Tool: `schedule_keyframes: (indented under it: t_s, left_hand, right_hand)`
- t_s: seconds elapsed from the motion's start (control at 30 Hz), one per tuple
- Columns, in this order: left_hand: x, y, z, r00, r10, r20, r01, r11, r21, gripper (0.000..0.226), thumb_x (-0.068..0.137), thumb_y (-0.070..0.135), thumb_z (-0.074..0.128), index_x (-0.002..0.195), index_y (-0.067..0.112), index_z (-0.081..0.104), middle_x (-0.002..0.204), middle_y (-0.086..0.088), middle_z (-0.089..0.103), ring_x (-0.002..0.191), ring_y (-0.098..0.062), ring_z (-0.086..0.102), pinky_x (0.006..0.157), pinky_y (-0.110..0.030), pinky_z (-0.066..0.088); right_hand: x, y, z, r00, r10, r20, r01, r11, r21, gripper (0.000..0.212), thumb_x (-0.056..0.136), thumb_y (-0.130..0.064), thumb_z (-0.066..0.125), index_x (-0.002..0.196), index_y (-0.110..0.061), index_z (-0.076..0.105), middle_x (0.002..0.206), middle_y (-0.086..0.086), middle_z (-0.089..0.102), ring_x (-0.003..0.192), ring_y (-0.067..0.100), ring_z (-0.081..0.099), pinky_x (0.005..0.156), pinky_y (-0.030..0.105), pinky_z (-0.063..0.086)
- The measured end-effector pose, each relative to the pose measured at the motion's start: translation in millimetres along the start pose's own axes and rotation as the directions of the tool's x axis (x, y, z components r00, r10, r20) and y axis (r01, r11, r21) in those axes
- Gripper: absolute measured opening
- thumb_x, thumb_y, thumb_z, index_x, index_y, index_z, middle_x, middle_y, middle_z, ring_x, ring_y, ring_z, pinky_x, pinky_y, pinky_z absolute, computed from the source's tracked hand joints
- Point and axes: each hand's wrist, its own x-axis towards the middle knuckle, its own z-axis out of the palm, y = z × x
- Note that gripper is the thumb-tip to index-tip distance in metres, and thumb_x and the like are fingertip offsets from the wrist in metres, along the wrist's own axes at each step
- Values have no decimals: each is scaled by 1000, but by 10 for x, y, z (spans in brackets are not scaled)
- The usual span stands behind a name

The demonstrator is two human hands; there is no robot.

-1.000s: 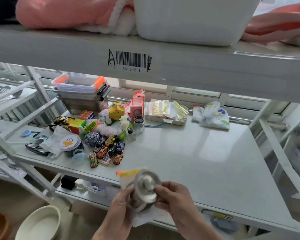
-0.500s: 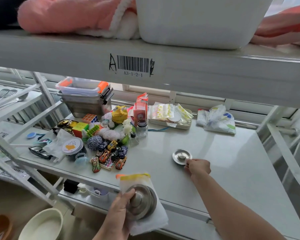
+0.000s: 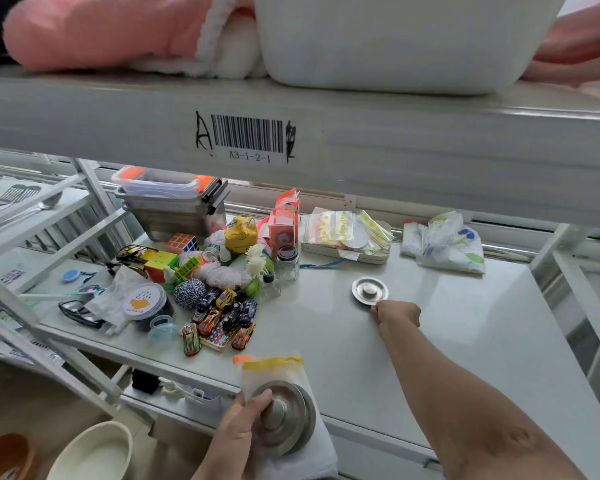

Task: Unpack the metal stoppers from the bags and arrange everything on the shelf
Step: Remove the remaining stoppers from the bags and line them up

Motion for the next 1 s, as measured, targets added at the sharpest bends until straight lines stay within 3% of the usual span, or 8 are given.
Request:
schedule_keyframes:
  t_s: [0.1,0.2,0.33,0.43,0.57,0.7,0.87,1.0]
  left_hand:
    - [-58,18,124,1000,-16,-20,15,999,-35,18,93,0,51,105,-1,65,69,-16,77,57,-24,74,46,-26,57]
    - [-96,-8,211,1000,-15,-22,13,998,-57,20,89,3,57,106,1,66,76,-18,77,61,-26,75,51,-31,59]
    - [-124,-14,318,999,-42,5,42,999,-28,42,76,13,68,118,4,67,103,-26,74,89,-38,72,84,-45,57]
    - [-154,-25,388,996,-73,41,72,997,16,46,76,17,70,120,5,64,108,-31,71,100,-46,68,89,-54,55]
    - [-164,-96,400,992,-92,87,85,993,82,51,76,25,76,121,5,62,109,-32,71,92,-40,70,86,-48,56]
    - [-170,-169,345,962,-215,165,212,977,37,58,90,49,51,98,-2,77,102,-29,74,87,-32,72,87,-42,54]
    - [-151,-211,331,977,-166,134,171,985,-21,47,78,24,64,116,-3,68,111,-32,71,104,-43,67,95,-54,51]
    - [-136,-237,235,995,-97,-4,96,993,-75,24,87,2,57,109,0,65,81,-20,77,70,-28,74,82,-44,54]
  right_hand:
    - [-183,13,-116,995,15,94,-28,989,143,10,77,10,69,81,1,65,68,12,70,61,23,70,72,34,62]
    - [-665,192,-400,941,-96,323,24,975,222,7,88,8,62,93,5,65,70,15,67,57,23,66,58,29,62]
    - [-1461,547,-926,734,-241,635,295,955,20,8,88,-5,69,84,-1,74,69,10,69,53,18,61,52,30,54]
    - [-1812,733,-1135,651,-294,700,507,854,-114,14,77,-24,79,81,-11,78,66,3,72,57,13,64,53,27,54]
    - [-1932,835,-1239,690,-321,648,524,840,-142,14,68,-25,80,74,-13,77,61,2,71,56,12,64,52,25,54]
    - [-1961,894,-1330,722,-266,639,408,909,-84,4,79,-6,76,77,-4,76,63,6,69,59,16,65,56,26,55]
    - [-1908,925,-1331,752,-166,638,205,979,12,8,83,-2,75,84,6,72,64,12,65,57,17,62,55,27,55]
    - [-1511,773,-1242,875,-91,475,15,987,163,4,85,3,72,83,4,68,61,14,65,51,18,62,51,25,58]
